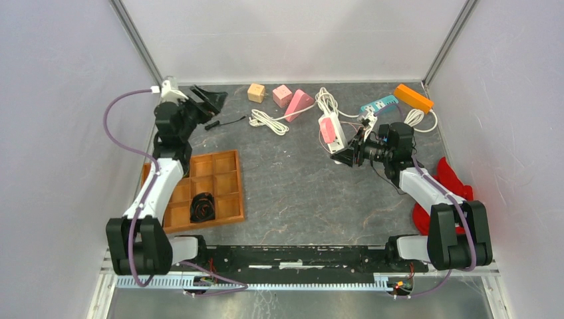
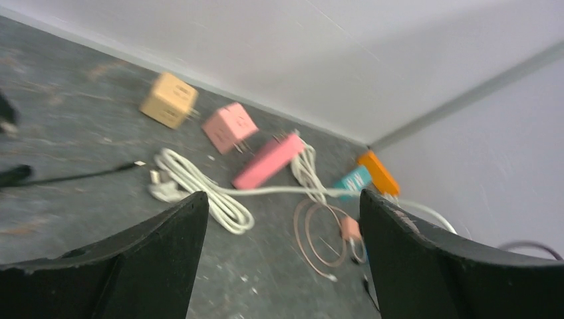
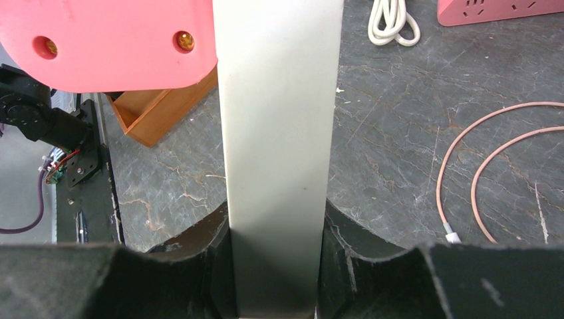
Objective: Pull the plug off the socket
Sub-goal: Remove the plug from the socket.
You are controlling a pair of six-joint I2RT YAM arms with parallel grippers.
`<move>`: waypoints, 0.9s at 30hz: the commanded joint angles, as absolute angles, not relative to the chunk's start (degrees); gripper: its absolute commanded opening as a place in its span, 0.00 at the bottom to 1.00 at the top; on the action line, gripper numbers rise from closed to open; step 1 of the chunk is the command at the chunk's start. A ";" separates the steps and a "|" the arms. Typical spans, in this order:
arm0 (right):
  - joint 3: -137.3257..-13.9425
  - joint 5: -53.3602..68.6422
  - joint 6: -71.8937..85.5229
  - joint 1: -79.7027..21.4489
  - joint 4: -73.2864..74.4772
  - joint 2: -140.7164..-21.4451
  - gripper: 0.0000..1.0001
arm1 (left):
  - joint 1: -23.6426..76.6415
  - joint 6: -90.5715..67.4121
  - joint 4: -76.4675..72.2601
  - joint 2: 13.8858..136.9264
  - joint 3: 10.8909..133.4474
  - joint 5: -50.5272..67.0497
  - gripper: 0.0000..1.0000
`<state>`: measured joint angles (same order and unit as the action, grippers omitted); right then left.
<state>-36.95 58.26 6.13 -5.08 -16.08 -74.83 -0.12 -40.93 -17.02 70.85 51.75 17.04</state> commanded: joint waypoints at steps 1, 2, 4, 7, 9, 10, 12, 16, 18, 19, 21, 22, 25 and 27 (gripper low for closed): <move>-39.90 60.03 5.10 -4.75 -19.36 -72.48 0.00 | 6.06 -42.64 -21.38 62.93 47.98 18.24 0.90; -39.90 60.02 5.10 -4.76 -19.34 -72.37 0.00 | 7.53 -42.18 -21.36 61.72 46.92 17.45 0.91; -39.98 60.11 5.01 -4.77 -19.36 -72.07 0.00 | 10.28 -41.66 -21.36 59.53 45.04 16.45 0.93; -40.00 60.36 4.97 -4.78 -19.34 -71.35 0.00 | 14.34 -41.42 -21.42 56.78 42.09 15.05 0.96; -40.00 60.35 4.56 -4.76 -19.29 -70.77 0.00 | 16.67 -41.16 -21.42 54.82 40.27 14.03 0.99; -39.96 60.40 4.49 -4.75 -19.26 -70.50 0.00 | 17.72 -40.98 -21.44 53.42 39.28 13.31 1.00; -39.90 60.46 4.29 -4.81 -19.25 -70.02 0.00 | 19.49 -40.91 -21.37 51.12 37.38 11.73 1.00; -39.87 61.16 3.91 -4.77 -19.46 -70.30 0.00 | 22.51 -41.66 -20.46 47.19 34.72 10.37 1.00; -40.05 61.66 3.48 -4.75 -19.23 -70.77 0.00 | 24.16 -41.83 -20.08 45.74 33.50 10.17 1.00; -40.39 61.74 2.46 -4.74 -18.38 -70.98 0.00 | 24.96 -41.94 -19.48 45.20 33.22 9.91 1.00; -40.79 62.21 1.19 -4.81 -17.32 -71.20 0.01 | 27.07 -41.69 -18.40 44.39 32.77 9.42 1.00; -40.78 62.35 0.80 -4.81 -17.20 -71.31 0.00 | 28.36 -41.45 -17.89 44.17 32.57 8.92 1.00; -40.77 63.09 -0.65 -4.77 -16.86 -71.40 0.00 | 33.56 -39.94 -16.19 43.60 32.18 5.37 1.00; -40.85 63.14 -2.15 -4.75 -16.36 -71.61 0.00 | 37.66 -38.48 -15.31 43.74 32.20 1.75 1.00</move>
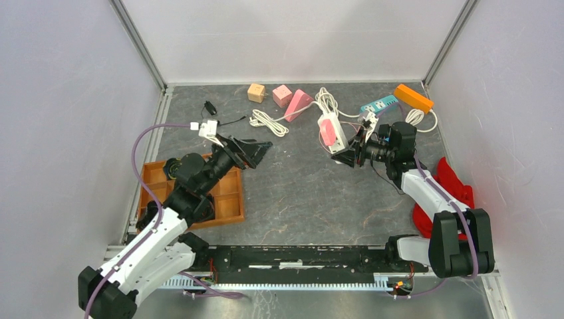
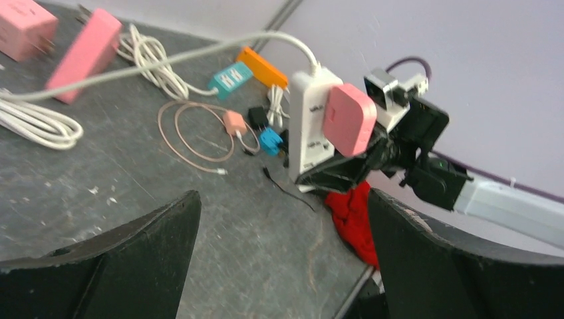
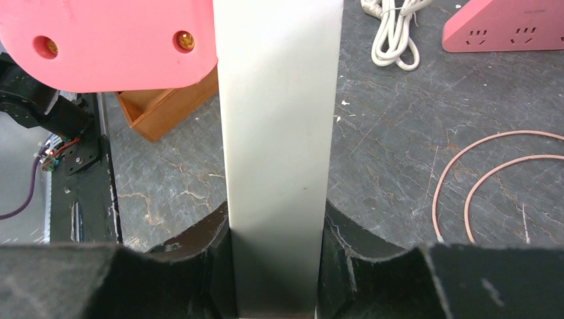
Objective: Pull the plug off the socket
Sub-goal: Remove the plug from the socket.
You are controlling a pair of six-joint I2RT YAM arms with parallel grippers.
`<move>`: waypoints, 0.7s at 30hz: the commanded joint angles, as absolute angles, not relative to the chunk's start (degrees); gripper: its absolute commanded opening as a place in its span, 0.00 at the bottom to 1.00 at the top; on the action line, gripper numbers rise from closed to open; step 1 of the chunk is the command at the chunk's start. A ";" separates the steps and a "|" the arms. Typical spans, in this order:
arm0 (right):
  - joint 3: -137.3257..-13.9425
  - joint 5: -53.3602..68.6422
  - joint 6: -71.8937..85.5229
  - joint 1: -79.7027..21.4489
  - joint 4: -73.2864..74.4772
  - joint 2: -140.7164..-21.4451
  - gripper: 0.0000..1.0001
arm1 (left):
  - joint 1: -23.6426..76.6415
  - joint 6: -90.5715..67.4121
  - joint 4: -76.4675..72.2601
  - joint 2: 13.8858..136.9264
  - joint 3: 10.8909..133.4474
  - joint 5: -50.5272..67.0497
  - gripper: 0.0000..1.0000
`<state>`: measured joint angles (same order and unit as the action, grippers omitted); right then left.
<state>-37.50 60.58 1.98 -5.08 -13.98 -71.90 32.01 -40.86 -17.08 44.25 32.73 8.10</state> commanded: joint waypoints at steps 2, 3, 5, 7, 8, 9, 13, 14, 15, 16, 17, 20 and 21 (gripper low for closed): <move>-40.78 63.09 -3.10 -4.75 -16.04 -71.84 0.00 | 42.10 -36.95 -15.13 44.39 32.31 -1.26 1.00; -40.78 63.10 -3.53 -4.82 -16.06 -72.11 0.00 | 44.44 -36.19 -15.09 45.00 32.47 -3.28 1.00; -40.78 63.49 -4.04 -4.75 -16.06 -72.59 0.00 | 48.81 -34.23 -15.01 46.69 33.29 -7.28 1.00; -40.78 64.01 -4.21 -4.76 -16.12 -72.99 0.00 | 52.67 -32.51 -14.93 48.50 34.09 -10.98 1.00; -40.78 64.11 -4.42 -4.84 -16.22 -73.09 0.01 | 54.41 -31.83 -15.13 49.33 34.33 -12.49 1.00; -40.70 64.16 -4.64 -4.81 -16.26 -73.06 0.00 | 55.80 -31.29 -15.70 49.99 34.44 -13.88 1.00; -40.53 63.54 -5.29 -5.50 -16.22 -72.65 0.00 | 58.58 -31.41 -21.73 50.53 31.35 -16.25 1.00; -40.44 63.33 -5.40 -5.68 -16.18 -72.52 0.00 | 58.68 -32.05 -24.06 50.36 29.78 -16.64 1.00; -40.28 63.04 -5.61 -5.84 -16.31 -72.38 0.00 | 58.79 -32.60 -26.49 50.10 28.35 -16.97 1.00; -40.18 62.66 -5.83 -6.03 -16.28 -72.32 0.00 | 58.78 -33.29 -28.88 49.97 26.88 -17.45 1.00; -39.99 62.37 -5.97 -6.21 -16.37 -72.25 0.00 | 58.80 -33.88 -30.72 49.97 25.90 -17.81 1.00; -39.66 61.67 -6.77 -6.83 -16.58 -72.22 0.00 | 58.73 -36.36 -34.61 51.53 24.76 -18.72 1.00; -39.57 61.81 -7.36 -7.15 -16.69 -72.23 0.01 | 58.75 -37.37 -36.44 52.40 24.44 -18.63 1.00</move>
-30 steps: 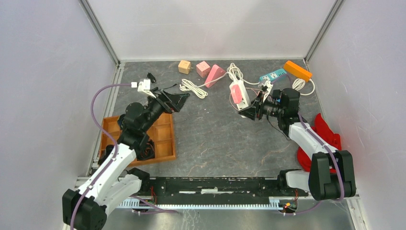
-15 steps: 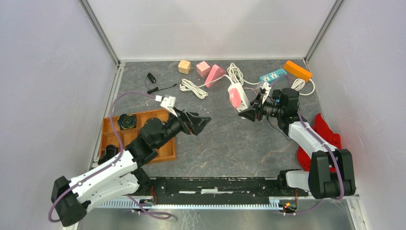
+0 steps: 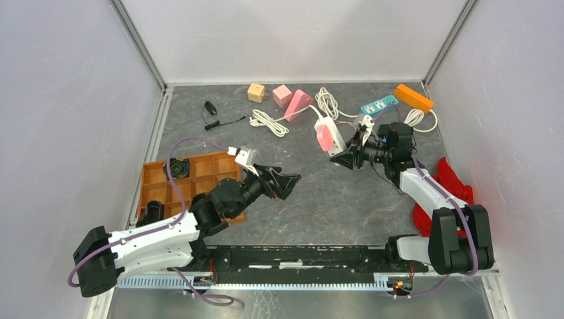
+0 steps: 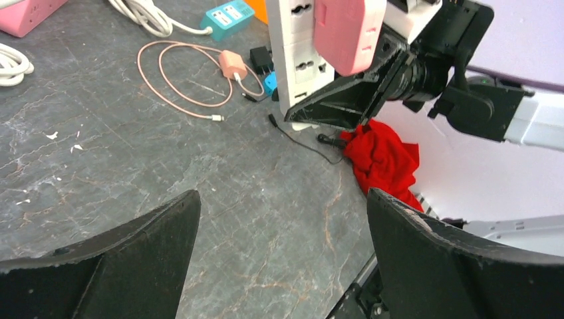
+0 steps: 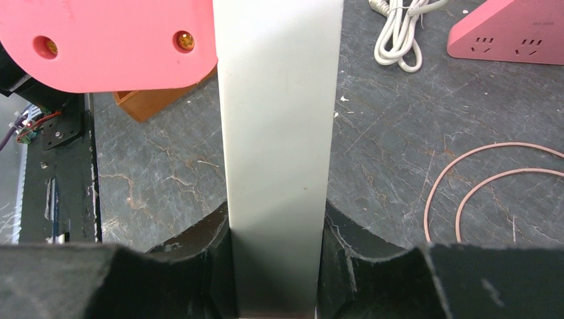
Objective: Pull the plug off the socket
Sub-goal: Remove the plug from the socket.
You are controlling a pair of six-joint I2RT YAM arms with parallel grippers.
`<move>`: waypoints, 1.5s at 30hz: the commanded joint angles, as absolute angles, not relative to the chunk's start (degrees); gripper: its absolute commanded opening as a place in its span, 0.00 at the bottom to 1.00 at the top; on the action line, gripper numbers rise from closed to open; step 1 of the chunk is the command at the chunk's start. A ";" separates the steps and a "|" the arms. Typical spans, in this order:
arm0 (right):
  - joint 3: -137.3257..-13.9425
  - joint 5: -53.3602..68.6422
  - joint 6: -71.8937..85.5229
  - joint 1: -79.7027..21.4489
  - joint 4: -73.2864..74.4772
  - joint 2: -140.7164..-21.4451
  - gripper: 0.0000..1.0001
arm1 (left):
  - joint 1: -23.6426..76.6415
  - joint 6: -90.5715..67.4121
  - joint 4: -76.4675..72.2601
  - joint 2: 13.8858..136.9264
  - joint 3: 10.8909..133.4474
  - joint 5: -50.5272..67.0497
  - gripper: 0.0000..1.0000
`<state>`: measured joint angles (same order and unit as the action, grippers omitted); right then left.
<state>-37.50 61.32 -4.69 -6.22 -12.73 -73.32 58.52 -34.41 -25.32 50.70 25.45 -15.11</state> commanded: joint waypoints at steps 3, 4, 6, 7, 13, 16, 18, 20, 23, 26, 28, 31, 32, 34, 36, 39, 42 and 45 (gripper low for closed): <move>-39.18 62.51 -8.59 -8.13 -17.37 -72.47 0.02 | 58.79 -40.91 -43.83 55.32 22.92 -16.82 1.00; -38.87 62.55 -8.61 -8.49 -18.11 -72.49 0.03 | 58.80 -41.34 -45.96 56.51 22.66 -15.66 1.00; -38.29 61.77 -7.59 -8.84 -19.40 -72.42 0.01 | 58.80 -41.86 -48.94 58.24 22.36 -13.81 1.00; -38.16 62.23 -7.69 -9.07 -19.69 -72.55 0.00 | 58.80 -41.96 -49.96 58.88 22.21 -13.33 1.00; -39.61 58.41 -4.19 -9.43 -18.11 -72.95 0.00 | 58.76 -44.74 -54.07 61.44 22.41 -11.31 1.00; -39.81 54.58 -2.23 -9.56 -17.59 -72.30 0.00 | 58.79 -47.04 -54.10 63.14 23.48 -11.28 0.99; -39.77 51.86 -1.76 -9.79 -17.15 -71.77 0.00 | 58.80 -47.78 -53.17 63.93 24.54 -11.99 0.98; -40.16 49.97 -2.70 -10.03 -15.62 -71.72 0.00 | 58.78 -48.72 -51.76 64.58 25.58 -13.81 0.98; -41.63 49.92 -3.69 -10.25 -13.04 -72.42 0.00 | 58.73 -50.34 -47.60 65.76 28.94 -17.53 0.96; -41.58 49.69 -4.19 -10.54 -12.78 -72.56 0.00 | 58.76 -50.34 -42.78 67.22 33.53 -19.39 0.94; -41.82 49.32 -4.58 -10.78 -12.24 -72.83 0.00 | 58.75 -49.94 -39.41 68.42 36.48 -20.55 0.92; -42.53 48.71 -5.61 -11.32 -10.92 -73.33 0.00 | 58.73 -48.76 -35.92 70.12 40.00 -22.27 0.91; -42.63 48.52 -5.76 -11.51 -10.76 -73.49 0.00 | 58.72 -48.28 -34.94 70.94 41.01 -22.92 0.90; -42.88 48.28 -6.13 -11.84 -10.33 -73.65 0.00 | 58.75 -47.17 -32.69 71.97 43.16 -24.61 0.90; -42.98 47.79 -6.45 -12.12 -10.00 -73.73 0.00 | 58.73 -46.06 -30.58 73.35 45.28 -26.22 0.89; -43.37 47.25 -7.28 -12.49 -9.18 -73.80 0.00 | 58.79 -44.69 -28.02 75.76 48.73 -28.41 0.88; -43.59 47.02 -7.82 -12.81 -8.79 -74.00 0.00 | 58.80 -44.22 -26.52 78.26 51.24 -30.27 0.86; -43.83 46.77 -8.24 -13.12 -8.22 -74.44 0.00 | 58.75 -44.53 -24.50 80.67 53.52 -33.07 0.79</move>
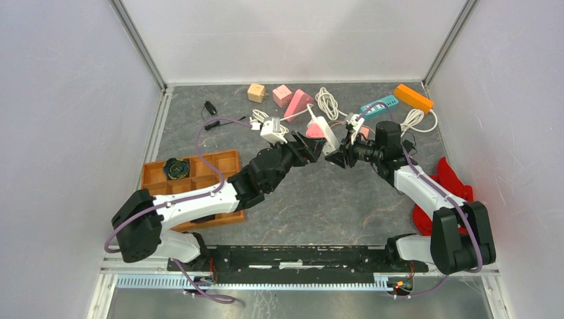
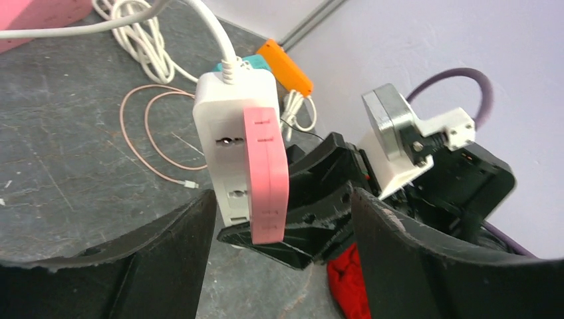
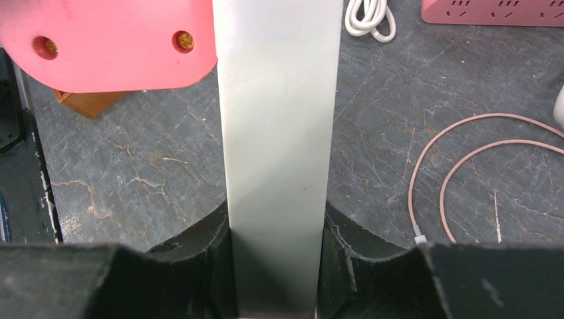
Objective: Pull the plug off the socket
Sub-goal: Remove the plug from the socket.
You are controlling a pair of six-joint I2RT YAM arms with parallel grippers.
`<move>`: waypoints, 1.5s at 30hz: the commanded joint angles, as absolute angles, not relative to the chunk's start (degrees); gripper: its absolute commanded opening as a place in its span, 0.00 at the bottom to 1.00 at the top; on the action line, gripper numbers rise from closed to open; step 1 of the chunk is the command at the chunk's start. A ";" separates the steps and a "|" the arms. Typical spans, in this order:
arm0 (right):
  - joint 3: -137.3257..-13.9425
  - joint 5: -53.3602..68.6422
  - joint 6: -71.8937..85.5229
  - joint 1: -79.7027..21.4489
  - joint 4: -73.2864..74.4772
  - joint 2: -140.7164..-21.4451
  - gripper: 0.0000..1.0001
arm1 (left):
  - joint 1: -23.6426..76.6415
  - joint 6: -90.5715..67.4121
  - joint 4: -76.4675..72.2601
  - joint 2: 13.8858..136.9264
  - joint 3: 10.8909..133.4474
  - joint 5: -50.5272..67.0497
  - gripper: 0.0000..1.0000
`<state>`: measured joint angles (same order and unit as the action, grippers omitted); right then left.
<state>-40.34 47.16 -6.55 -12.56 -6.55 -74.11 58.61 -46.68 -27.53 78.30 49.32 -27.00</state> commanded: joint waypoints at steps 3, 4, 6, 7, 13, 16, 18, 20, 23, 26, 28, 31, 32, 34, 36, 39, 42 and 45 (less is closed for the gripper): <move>-44.25 46.49 -8.82 -13.43 -7.53 -74.95 0.00 | 58.80 -44.45 -23.38 81.99 54.80 -34.96 0.74; -44.29 46.41 -8.92 -13.56 -7.39 -75.04 0.00 | 58.79 -44.39 -23.38 82.31 55.06 -35.32 0.72; -44.45 46.32 -9.05 -13.67 -7.15 -75.30 0.00 | 58.75 -44.06 -23.38 82.96 55.47 -35.82 0.70; -44.48 46.32 -9.14 -13.71 -7.05 -75.33 0.00 | 58.79 -43.85 -23.38 83.14 55.72 -36.00 0.69; -44.64 46.05 -9.49 -13.99 -6.80 -75.15 0.00 | 58.63 -42.69 -22.99 84.39 57.11 -36.78 0.54; -44.65 45.97 -9.49 -14.08 -6.77 -75.19 0.00 | 58.64 -42.36 -22.24 84.91 57.84 -36.91 0.45; -44.65 45.88 -9.49 -14.11 -6.76 -75.09 0.00 | 58.66 -42.32 -21.75 85.15 58.21 -36.87 0.33; -44.65 45.50 -9.49 -14.16 -6.76 -75.07 0.00 | 58.55 -41.91 -21.54 85.34 58.35 -36.16 0.13; -44.56 43.26 -9.28 -14.22 -6.68 -74.91 0.00 | 58.27 -42.09 -21.45 84.96 57.96 -34.74 0.02; -44.56 37.89 -8.18 -14.16 -6.17 -75.09 0.00 | 57.89 -42.62 -22.14 83.59 56.52 -34.80 0.02; -44.54 34.04 -6.58 -14.17 -5.98 -75.76 0.00 | 57.47 -43.15 -22.76 82.08 54.95 -35.01 0.02; -44.65 30.22 -4.08 -14.22 -5.65 -77.67 0.00 | 57.01 -43.95 -22.86 79.55 52.88 -35.09 0.02; -44.65 29.19 -3.31 -14.20 -5.58 -78.11 0.00 | 56.84 -44.47 -22.92 78.66 51.96 -35.03 0.02; -44.56 26.99 -1.88 -14.18 -5.62 -79.14 0.00 | 56.62 -45.42 -22.94 76.44 50.08 -34.77 0.02; -44.48 26.17 -1.72 -14.16 -5.70 -79.66 0.00 | 56.51 -46.20 -22.94 74.78 48.59 -34.64 0.02; -44.09 25.00 -1.23 -14.16 -6.27 -79.57 0.00 | 56.43 -47.28 -22.98 72.79 46.80 -34.25 0.02; -43.77 24.94 -1.11 -14.06 -6.73 -79.37 0.00 | 56.42 -47.68 -22.94 71.56 45.63 -32.98 0.02; -43.77 25.84 -1.62 -13.93 -6.77 -79.66 0.00 | 56.35 -46.74 -22.71 70.66 45.19 -32.58 0.02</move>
